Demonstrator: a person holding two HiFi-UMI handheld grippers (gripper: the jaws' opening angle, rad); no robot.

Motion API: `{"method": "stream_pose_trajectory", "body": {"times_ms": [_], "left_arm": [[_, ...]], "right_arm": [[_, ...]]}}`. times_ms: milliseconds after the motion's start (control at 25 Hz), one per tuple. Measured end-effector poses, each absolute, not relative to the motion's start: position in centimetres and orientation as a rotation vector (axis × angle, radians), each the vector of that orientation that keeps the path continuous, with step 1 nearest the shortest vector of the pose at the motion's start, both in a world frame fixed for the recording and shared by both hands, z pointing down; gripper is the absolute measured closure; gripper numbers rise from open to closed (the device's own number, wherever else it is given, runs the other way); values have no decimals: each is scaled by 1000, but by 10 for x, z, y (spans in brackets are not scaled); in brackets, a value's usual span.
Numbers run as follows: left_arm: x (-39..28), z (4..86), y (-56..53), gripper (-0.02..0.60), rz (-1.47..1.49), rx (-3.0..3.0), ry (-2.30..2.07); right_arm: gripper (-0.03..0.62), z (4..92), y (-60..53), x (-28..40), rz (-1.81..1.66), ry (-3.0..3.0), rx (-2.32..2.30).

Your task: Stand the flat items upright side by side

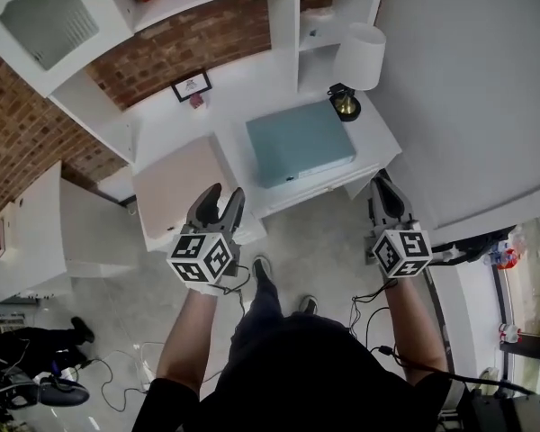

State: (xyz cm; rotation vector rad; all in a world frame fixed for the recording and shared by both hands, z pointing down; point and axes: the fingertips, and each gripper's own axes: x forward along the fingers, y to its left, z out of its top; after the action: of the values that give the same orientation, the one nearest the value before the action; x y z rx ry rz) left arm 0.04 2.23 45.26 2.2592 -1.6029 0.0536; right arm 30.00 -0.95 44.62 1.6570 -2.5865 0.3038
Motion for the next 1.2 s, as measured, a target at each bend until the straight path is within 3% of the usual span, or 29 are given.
{"method": "stream_pose_trajectory", "body": {"times_ms": [480,1000,1040,1120,1200], "left_arm": [[23,604,-62,335,344,2201,-1175],[50,715,-97,301,746,2118,-1239],[51,720,-99,299,758,2106,-1247],[53,724,-105,298,782,2114,-1271],[56,725,-111,285,826,2149,-1280]], "right_arm": [[463,508,-108,286,546,-2334,1759],[383,658,-205,325,1025,-2180,1610],[370,664,-211,326,1047,-2176,1603],[265,673,-221,327,1079,-2183,1580],[241,683,-230,327,1076,-2203,1531]]}}
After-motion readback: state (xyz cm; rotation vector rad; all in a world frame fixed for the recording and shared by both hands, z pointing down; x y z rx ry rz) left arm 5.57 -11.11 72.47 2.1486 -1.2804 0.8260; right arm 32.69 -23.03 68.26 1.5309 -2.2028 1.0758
